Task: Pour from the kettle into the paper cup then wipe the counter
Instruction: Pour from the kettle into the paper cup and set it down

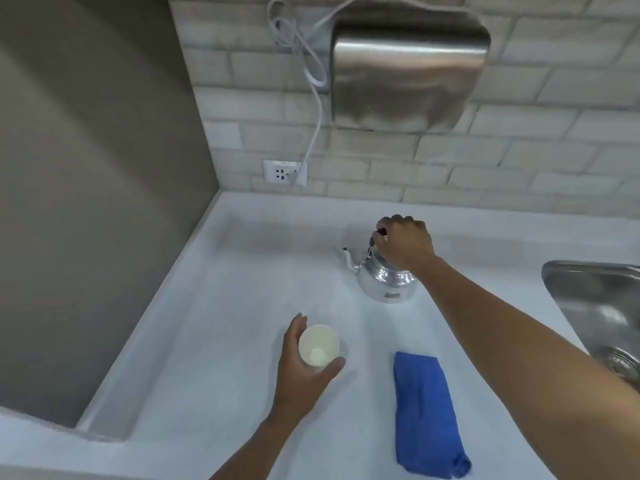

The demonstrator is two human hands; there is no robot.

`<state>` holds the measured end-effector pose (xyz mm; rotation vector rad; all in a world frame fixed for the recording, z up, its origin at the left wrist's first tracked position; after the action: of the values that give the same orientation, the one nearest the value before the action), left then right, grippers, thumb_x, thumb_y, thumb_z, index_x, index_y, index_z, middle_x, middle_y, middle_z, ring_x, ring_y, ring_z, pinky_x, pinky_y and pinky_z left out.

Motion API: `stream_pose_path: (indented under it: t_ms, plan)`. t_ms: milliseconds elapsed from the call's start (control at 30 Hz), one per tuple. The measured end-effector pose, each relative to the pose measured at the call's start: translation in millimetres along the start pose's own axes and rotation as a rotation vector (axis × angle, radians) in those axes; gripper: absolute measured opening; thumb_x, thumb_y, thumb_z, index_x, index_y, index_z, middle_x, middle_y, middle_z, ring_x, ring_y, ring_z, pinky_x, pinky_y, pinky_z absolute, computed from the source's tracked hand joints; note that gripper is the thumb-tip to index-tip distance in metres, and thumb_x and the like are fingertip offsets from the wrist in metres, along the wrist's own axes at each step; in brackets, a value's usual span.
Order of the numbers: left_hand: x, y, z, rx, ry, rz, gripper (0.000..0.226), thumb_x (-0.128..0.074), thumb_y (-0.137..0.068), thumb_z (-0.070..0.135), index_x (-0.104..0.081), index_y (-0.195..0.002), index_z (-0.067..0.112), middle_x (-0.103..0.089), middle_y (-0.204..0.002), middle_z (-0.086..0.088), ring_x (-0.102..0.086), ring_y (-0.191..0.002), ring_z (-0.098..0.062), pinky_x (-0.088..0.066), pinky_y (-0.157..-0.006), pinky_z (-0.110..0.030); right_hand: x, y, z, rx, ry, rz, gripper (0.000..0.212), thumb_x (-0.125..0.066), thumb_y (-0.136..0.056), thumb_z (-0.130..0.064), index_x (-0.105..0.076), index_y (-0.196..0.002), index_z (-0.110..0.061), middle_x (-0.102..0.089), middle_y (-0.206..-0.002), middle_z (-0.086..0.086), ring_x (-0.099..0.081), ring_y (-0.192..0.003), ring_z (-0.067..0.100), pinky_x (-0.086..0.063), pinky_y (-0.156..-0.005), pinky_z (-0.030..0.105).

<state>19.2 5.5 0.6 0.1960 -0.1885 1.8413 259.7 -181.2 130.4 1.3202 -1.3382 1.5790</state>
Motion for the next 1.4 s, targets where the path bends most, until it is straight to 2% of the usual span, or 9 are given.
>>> stream_pose_path:
  t_ms: [100,233,333,533,633,800,1067,1267,1400]
  plan:
    - [-3.7,-1.4,-4.3,0.064,-0.027,0.043,0.102,-0.094,-0.063,0.036,-0.034,-0.145,0.043,-0.048,-0.140,0.030,-0.046,-0.129,0.007,-0.040,-0.103,-0.015,0.8,-7.9,2.1,0.040,0.023,-0.004,0.035,-0.040,-0.094,-0.036,-0.066,-0.096,-0.014,-0.066,-0.089,0.006,-0.059,-0.081,0.029,-0.040,-0.080,0.039]
    - [-3.6,-2.1,-13.6,0.112,-0.077,0.063,0.100,-0.095,-0.059,0.042,-0.036,-0.139,0.050,-0.052,-0.131,0.034,-0.052,-0.117,0.012,-0.041,-0.088,-0.003,-1.2,-19.1,9.1,0.024,0.041,-0.078,0.043,-0.030,-0.097,-0.038,-0.057,-0.073,-0.014,-0.062,-0.075,0.005,-0.056,-0.074,0.029,-0.038,-0.078,0.039]
    - [-5.1,-2.2,-16.0,0.110,-0.141,0.064,0.096,-0.092,-0.057,0.053,-0.039,-0.138,0.050,-0.055,-0.130,0.033,-0.053,-0.117,0.011,-0.041,-0.089,-0.004,-6.4,-23.5,16.5,-0.027,-0.016,-0.124,0.049,-0.027,-0.098,-0.043,-0.043,-0.059,-0.018,-0.056,-0.071,0.005,-0.052,-0.072,0.028,-0.042,-0.076,0.037]
    - [-6.7,-4.3,-19.4,0.124,-0.219,0.094,0.073,-0.093,-0.062,0.047,-0.049,-0.120,0.045,-0.066,-0.111,0.023,-0.056,-0.102,0.015,-0.043,-0.079,-0.004,-16.0,-16.3,15.4,-0.139,-0.018,-0.070,0.060,-0.028,-0.094,-0.050,-0.055,-0.053,-0.015,-0.053,-0.055,0.005,-0.054,-0.053,0.030,-0.055,-0.060,0.038]
    - [-7.0,-5.2,-20.8,0.118,-0.233,0.102,0.074,-0.093,-0.063,0.046,-0.050,-0.124,0.038,-0.064,-0.109,0.023,-0.056,-0.102,0.016,-0.042,-0.078,-0.004,-18.4,-7.5,12.3,-0.147,0.004,-0.048,0.062,-0.031,-0.091,-0.052,-0.049,-0.046,-0.013,-0.048,-0.045,0.004,-0.050,-0.042,0.027,-0.050,-0.055,0.029]
    - [-6.2,-5.4,-24.4,0.110,-0.257,0.104,0.075,-0.091,-0.064,0.050,-0.045,-0.123,0.043,-0.065,-0.109,0.021,-0.061,-0.098,0.004,-0.045,-0.079,-0.007,-14.4,-3.4,10.1,-0.134,0.006,-0.041,0.057,-0.033,-0.087,-0.050,-0.045,-0.045,-0.013,-0.046,-0.044,0.003,-0.044,-0.040,0.025,-0.044,-0.053,0.027]
    - [-6.9,-7.3,-25.7,0.095,-0.233,0.071,0.077,-0.090,-0.067,0.046,-0.040,-0.126,0.045,-0.059,-0.108,0.032,-0.054,-0.099,0.020,-0.043,-0.076,-0.003,7.3,4.4,11.7,-0.071,-0.021,0.138,0.049,-0.042,-0.079,-0.044,-0.046,-0.044,-0.009,-0.038,-0.039,0.001,-0.038,-0.040,0.024,-0.032,-0.049,0.023]
    - [-7.7,-6.6,-28.1,0.072,-0.203,0.037,0.076,-0.088,-0.069,0.049,-0.040,-0.128,0.047,-0.059,-0.114,0.030,-0.058,-0.102,0.005,-0.042,-0.083,-0.004,31.2,23.2,-0.7,0.055,0.075,0.217,0.054,-0.048,-0.077,-0.049,-0.038,-0.042,-0.010,-0.032,-0.034,-0.001,-0.035,-0.034,0.022,-0.029,-0.047,0.020]
    - [-8.6,-7.8,-32.2,0.061,-0.213,0.026,0.079,-0.082,-0.068,0.059,-0.042,-0.133,0.040,-0.062,-0.120,0.021,-0.061,-0.108,-0.006,-0.050,-0.089,-0.022,40.4,46.4,-11.4,0.180,0.117,0.226,0.050,-0.054,-0.075,-0.044,-0.035,-0.042,-0.011,-0.031,-0.035,-0.001,-0.034,-0.035,0.023,-0.024,-0.046,0.019]
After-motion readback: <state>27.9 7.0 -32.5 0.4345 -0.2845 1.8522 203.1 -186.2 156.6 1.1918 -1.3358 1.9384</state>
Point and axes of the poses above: each hand's wrist, its own y-axis away from the middle knuckle, its own x-axis out of the back of the hand, z = x × y, the point moved 2 cm from there along -y, towards the middle knuckle
